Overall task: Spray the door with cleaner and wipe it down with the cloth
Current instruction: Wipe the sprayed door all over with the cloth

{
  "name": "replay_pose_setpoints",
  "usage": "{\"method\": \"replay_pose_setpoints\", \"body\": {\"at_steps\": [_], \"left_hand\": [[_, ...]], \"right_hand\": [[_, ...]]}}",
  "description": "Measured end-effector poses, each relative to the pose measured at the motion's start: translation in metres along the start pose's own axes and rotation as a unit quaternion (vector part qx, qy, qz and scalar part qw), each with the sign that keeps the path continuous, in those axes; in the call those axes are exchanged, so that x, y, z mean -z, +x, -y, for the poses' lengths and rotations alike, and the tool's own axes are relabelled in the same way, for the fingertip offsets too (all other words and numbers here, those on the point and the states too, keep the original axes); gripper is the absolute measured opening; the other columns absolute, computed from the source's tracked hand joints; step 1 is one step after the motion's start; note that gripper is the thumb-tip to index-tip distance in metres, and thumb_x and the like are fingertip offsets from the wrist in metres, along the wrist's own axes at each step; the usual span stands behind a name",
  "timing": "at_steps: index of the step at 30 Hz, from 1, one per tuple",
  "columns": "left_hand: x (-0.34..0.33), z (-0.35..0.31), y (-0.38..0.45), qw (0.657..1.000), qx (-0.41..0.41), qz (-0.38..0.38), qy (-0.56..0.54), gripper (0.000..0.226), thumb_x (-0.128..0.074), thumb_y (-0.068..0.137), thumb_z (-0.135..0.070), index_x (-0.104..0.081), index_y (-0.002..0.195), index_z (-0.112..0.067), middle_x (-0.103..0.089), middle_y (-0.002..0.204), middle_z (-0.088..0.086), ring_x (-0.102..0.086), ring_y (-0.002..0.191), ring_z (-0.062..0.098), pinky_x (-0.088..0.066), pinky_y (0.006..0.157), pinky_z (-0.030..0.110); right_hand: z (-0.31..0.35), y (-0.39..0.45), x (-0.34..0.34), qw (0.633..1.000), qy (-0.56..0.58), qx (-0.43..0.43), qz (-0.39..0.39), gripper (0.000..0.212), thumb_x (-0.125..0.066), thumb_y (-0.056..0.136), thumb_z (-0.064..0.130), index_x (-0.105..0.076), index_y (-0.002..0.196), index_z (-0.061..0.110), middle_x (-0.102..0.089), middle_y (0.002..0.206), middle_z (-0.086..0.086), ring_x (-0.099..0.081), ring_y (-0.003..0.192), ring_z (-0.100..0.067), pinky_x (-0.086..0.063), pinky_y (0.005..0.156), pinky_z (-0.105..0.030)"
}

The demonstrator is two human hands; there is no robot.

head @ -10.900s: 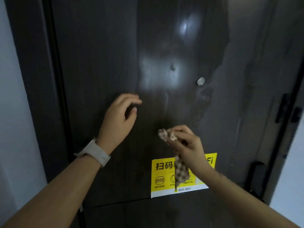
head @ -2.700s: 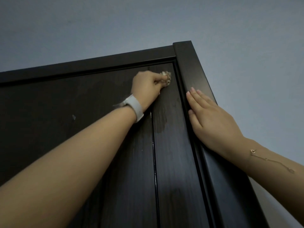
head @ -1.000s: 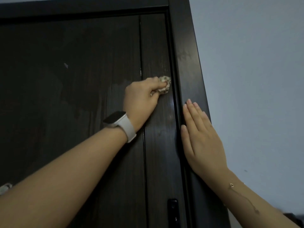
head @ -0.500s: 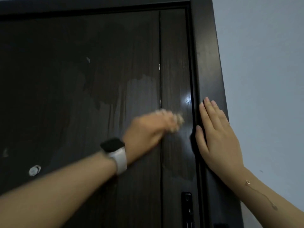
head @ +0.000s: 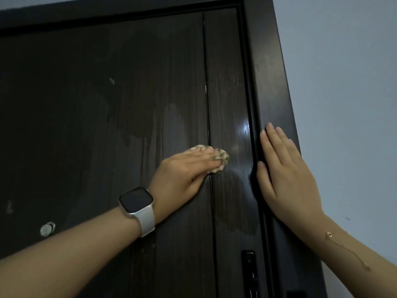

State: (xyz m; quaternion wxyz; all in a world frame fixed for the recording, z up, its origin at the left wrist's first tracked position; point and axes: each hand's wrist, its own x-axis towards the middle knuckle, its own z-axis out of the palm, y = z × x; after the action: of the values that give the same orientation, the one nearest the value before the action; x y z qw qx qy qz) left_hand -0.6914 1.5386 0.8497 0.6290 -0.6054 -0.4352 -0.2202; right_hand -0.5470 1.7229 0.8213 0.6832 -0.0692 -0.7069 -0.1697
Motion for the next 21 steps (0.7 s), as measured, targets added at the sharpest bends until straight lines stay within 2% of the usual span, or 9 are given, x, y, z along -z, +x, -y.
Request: {"method": "replay_pose_setpoints", "body": {"at_steps": [2,6,9,13,17,21], "left_hand": [[0.004,0.010,0.014,1.000,0.003,0.006,0.001,0.026,-0.068,0.086,-0.009,-0.075,0.111,-0.014,-0.070,0.118,0.000,-0.064,0.113,0.010,-0.046,0.104,0.027],[0.006,0.037,0.084,0.989,0.137,-0.060,0.013,0.027,-0.068,0.082,-0.019,-0.076,0.108,-0.025,-0.074,0.106,-0.001,-0.070,0.101,0.015,-0.056,0.086,0.034],[0.003,0.034,0.105,0.980,0.178,-0.084,0.033,0.025,-0.066,0.082,-0.022,-0.076,0.105,-0.027,-0.075,0.104,-0.002,-0.070,0.099,0.017,-0.055,0.084,0.035],[-0.003,0.007,0.050,0.988,0.133,-0.069,0.031,0.027,-0.067,0.081,-0.017,-0.076,0.106,-0.022,-0.074,0.107,0.000,-0.070,0.099,0.018,-0.057,0.082,0.037],[-0.010,-0.034,-0.034,0.997,0.072,-0.014,-0.004,0.033,-0.071,0.078,-0.005,-0.075,0.109,-0.015,-0.071,0.115,0.003,-0.067,0.109,0.015,-0.048,0.101,0.032],[-0.014,-0.055,-0.070,0.998,0.038,0.029,-0.032,0.033,-0.070,0.081,-0.001,-0.074,0.112,-0.014,-0.069,0.121,0.000,-0.063,0.115,0.011,-0.048,0.102,0.032]], "right_hand": [[-0.001,0.000,0.001,1.000,0.000,0.000,-0.002,0.059,-0.030,0.099,0.028,-0.029,0.152,0.004,-0.023,0.162,-0.008,-0.018,0.150,-0.021,-0.019,0.122,-0.039],[-0.001,-0.001,-0.001,1.000,0.006,0.002,-0.009,0.059,-0.030,0.099,0.028,-0.030,0.152,0.004,-0.024,0.161,-0.008,-0.019,0.150,-0.021,-0.018,0.122,-0.038],[-0.001,0.001,0.000,1.000,0.005,0.001,-0.014,0.058,-0.029,0.099,0.029,-0.029,0.153,0.005,-0.024,0.161,-0.008,-0.018,0.150,-0.020,-0.017,0.122,-0.037],[-0.001,0.000,0.002,1.000,0.000,-0.002,-0.007,0.059,-0.029,0.099,0.028,-0.028,0.152,0.003,-0.023,0.161,-0.011,-0.018,0.150,-0.024,-0.017,0.123,-0.039],[0.001,0.000,0.001,1.000,-0.012,-0.003,0.002,0.059,-0.029,0.099,0.026,-0.028,0.152,0.001,-0.024,0.161,-0.014,-0.019,0.149,-0.028,-0.018,0.122,-0.042],[0.009,-0.002,0.007,1.000,-0.008,0.002,0.004,0.058,-0.030,0.099,0.025,-0.029,0.152,0.001,-0.024,0.160,-0.015,-0.022,0.149,-0.029,-0.018,0.122,-0.041]]}}
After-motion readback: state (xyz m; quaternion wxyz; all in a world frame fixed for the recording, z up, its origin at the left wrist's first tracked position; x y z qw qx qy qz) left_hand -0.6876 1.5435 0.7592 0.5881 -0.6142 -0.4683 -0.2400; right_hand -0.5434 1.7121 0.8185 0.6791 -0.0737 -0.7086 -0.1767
